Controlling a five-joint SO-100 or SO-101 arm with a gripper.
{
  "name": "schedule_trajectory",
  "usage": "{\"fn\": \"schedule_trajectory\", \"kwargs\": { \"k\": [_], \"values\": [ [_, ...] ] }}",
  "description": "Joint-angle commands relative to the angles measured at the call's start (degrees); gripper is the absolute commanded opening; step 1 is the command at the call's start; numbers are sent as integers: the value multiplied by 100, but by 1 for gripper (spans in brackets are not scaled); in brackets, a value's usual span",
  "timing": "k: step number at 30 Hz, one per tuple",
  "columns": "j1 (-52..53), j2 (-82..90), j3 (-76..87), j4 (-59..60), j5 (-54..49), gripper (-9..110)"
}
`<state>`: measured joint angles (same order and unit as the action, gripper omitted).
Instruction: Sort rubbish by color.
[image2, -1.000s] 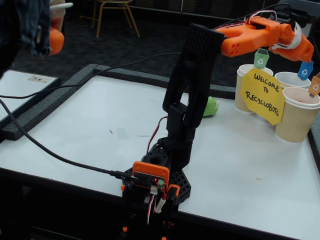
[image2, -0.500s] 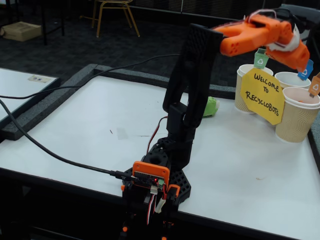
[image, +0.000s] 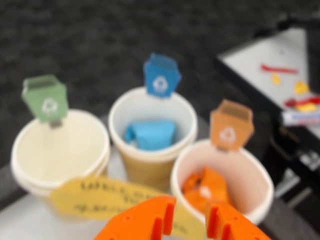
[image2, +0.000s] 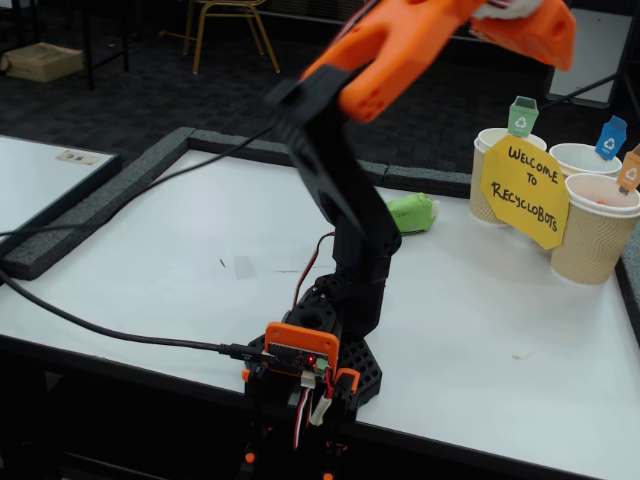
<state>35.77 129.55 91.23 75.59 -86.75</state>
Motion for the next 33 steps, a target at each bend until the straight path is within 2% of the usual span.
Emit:
{"fn": "schedule_trajectory", "kwargs": {
  "k": [1,11,17,24,33],
  "values": [
    [149,1380,281,422,-105,0],
    [79,3261,1072,2030,-44,0],
    [-26,3595,1266,2083,448,0],
    [-123,3595,1318,2250,510,0],
    [-1204,3568,1556,2004,2566,0]
  ]
}}
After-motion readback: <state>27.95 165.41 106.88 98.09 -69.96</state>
